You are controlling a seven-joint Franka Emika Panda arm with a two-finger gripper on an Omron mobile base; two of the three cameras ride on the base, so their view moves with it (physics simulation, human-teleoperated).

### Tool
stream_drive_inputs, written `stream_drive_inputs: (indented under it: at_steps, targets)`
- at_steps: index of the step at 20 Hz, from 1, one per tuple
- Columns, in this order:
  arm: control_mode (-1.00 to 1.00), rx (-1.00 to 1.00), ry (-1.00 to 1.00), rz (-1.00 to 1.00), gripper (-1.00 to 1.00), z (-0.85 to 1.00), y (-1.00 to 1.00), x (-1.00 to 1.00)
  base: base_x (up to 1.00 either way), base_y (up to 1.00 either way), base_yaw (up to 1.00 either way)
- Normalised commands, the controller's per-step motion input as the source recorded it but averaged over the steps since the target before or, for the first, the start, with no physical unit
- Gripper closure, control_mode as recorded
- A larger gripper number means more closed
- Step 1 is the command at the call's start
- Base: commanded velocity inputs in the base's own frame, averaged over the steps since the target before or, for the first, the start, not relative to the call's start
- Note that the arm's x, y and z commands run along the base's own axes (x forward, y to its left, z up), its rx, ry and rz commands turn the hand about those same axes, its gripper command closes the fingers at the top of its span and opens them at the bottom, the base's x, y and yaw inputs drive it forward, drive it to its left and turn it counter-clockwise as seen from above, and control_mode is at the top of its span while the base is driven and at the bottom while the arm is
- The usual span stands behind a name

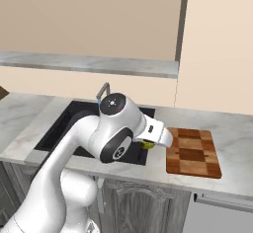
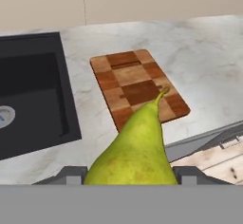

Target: Pick the pear from the sink and place it on the cutting board to airdry. Then turn off the sink faucet.

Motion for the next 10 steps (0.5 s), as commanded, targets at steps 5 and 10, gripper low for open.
stream_drive_inputs:
  at_steps: [5,10]
  targets:
    - [-1.00,0.02,0.00,0.00,1.00,-0.17,-0.34,0.42,0.00,0.00,0.00]
    - [-1.00,0.09,0.04,0.00,1.00,-0.21,-0.33,0.42,0.00,0.00,0.00]
